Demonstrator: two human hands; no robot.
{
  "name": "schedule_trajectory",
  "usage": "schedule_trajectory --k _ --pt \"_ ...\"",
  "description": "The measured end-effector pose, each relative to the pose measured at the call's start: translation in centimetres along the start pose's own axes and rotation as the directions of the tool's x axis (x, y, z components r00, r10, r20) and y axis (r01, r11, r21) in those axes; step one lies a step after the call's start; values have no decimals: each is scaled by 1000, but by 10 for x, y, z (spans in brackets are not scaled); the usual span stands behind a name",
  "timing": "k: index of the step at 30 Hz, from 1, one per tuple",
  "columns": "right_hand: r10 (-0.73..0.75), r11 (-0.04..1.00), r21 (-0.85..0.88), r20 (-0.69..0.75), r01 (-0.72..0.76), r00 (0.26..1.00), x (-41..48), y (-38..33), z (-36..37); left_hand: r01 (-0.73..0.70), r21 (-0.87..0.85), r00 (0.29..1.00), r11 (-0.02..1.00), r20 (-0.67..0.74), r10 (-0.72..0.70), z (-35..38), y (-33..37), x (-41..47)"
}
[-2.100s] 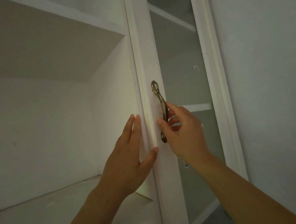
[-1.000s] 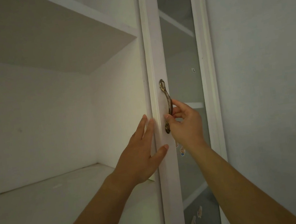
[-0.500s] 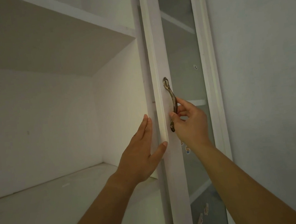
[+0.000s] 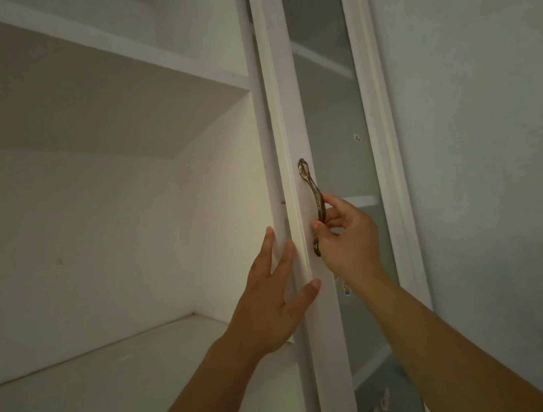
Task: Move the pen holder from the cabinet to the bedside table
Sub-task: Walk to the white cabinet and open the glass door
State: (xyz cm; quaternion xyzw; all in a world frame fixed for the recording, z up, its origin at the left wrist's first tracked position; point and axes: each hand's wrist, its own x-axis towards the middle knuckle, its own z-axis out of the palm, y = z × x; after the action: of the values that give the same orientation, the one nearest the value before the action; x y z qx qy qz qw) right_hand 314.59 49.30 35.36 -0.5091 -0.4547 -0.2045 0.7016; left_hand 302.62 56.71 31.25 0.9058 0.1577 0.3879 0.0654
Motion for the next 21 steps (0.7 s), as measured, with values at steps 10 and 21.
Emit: schedule_trajectory --k 10,21 --pt "-3 999 38 13 3 1000 0 -5 -6 116 -45 993 992 6 -116 0 21 -5" --pt "-50 998 38 28 49 998 2 -1 -7 175 -34 984 984 27 -174 -2 27 -3"
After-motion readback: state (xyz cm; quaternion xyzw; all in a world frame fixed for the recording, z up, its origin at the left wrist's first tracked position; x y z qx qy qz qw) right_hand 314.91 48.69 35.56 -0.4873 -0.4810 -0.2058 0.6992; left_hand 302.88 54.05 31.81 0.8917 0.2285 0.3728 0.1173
